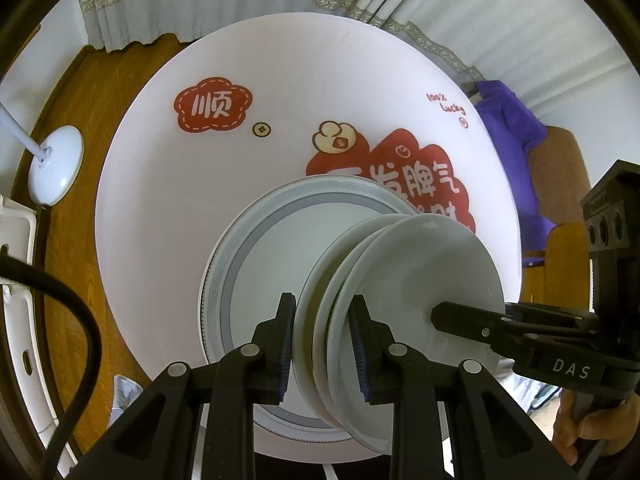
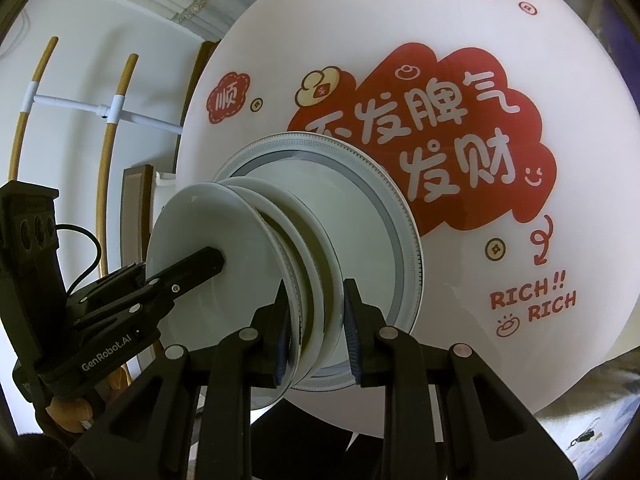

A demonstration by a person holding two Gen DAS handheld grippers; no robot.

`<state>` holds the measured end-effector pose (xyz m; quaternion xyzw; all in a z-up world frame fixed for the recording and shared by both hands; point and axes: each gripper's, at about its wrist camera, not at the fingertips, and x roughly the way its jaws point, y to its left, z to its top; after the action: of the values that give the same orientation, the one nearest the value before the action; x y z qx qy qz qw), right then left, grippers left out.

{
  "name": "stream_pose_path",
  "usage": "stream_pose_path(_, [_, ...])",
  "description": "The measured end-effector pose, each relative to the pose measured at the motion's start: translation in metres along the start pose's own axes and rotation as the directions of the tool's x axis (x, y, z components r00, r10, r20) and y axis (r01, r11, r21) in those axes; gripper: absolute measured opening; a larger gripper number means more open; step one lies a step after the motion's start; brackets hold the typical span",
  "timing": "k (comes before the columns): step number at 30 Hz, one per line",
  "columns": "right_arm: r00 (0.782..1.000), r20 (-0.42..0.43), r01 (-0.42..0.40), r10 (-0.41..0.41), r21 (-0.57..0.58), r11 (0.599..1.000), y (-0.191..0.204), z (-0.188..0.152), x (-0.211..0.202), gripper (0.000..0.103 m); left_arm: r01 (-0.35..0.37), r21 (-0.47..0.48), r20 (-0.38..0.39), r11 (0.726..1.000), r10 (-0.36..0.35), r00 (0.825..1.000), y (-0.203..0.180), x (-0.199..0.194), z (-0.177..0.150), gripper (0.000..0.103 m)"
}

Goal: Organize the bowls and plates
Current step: 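Lower the bowl stack with both grippers onto the center of the plates, then open both grippers and pull them back from the bowl stack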

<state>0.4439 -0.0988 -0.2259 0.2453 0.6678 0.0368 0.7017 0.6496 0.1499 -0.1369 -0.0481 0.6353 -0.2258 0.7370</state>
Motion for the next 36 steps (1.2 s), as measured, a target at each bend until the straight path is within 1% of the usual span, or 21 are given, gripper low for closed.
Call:
stream_pose_path(5, [1.000,0.004,-0.001,0.001,0.012,1.000,0.000,0.001,0.000,0.024,0.000,-0.014,-0.005,1.000,0.000,1.000,0.005,0.002,0.000,0.024])
stream_pose_path(8, [1.000,0.008,-0.003,0.003,0.011,1.000,0.003,0.000,0.001,0.026,0.003,-0.022,-0.003,1.000,-0.003,1.000,0.007,0.002,0.002,0.024])
stream_pose_path(18, [1.000,0.018,-0.001,0.001,0.025,1.000,0.004,-0.001,-0.001,0.026,-0.001,-0.019,0.005,1.000,0.001,1.000,0.007,-0.002,0.003,0.025])
stream_pose_path(19, [1.000,0.019,0.001,-0.001,0.026,1.000,0.005,-0.001,-0.002,0.026,-0.005,-0.015,0.007,1.000,0.006,1.000,0.008,-0.003,0.003,0.026])
stream_pose_path(23, [1.000,0.031,0.003,-0.004,0.032,0.999,0.005,-0.003,-0.007,0.026,-0.024,-0.023,0.014,0.999,0.024,1.000,0.012,-0.010,0.004,0.040])
stream_pose_path(26, [0.999,0.043,0.013,-0.014,0.030,0.999,0.005,-0.003,-0.013,0.026,-0.030,-0.038,0.015,0.999,0.031,0.999,0.015,-0.014,0.003,0.046])
stream_pose_path(30, [0.998,0.054,0.023,-0.025,0.030,0.999,0.007,-0.006,-0.020,0.027,-0.038,-0.055,0.024,0.998,0.039,0.999,0.017,-0.023,0.003,0.052])
stream_pose_path(32, [0.998,0.059,0.026,-0.028,0.030,0.999,0.007,-0.007,-0.023,0.028,-0.037,-0.060,0.028,0.998,0.039,0.999,0.016,-0.027,0.002,0.058])
stream_pose_path(35, [0.998,0.062,0.023,-0.025,0.034,0.999,0.008,-0.010,-0.024,0.030,-0.036,-0.062,0.031,0.997,0.038,0.999,0.014,-0.032,0.000,0.059])
stream_pose_path(36, [0.998,0.062,0.023,-0.025,0.032,0.999,0.009,-0.012,-0.026,0.032,-0.036,-0.068,0.036,0.997,0.039,0.999,0.013,-0.034,-0.001,0.059])
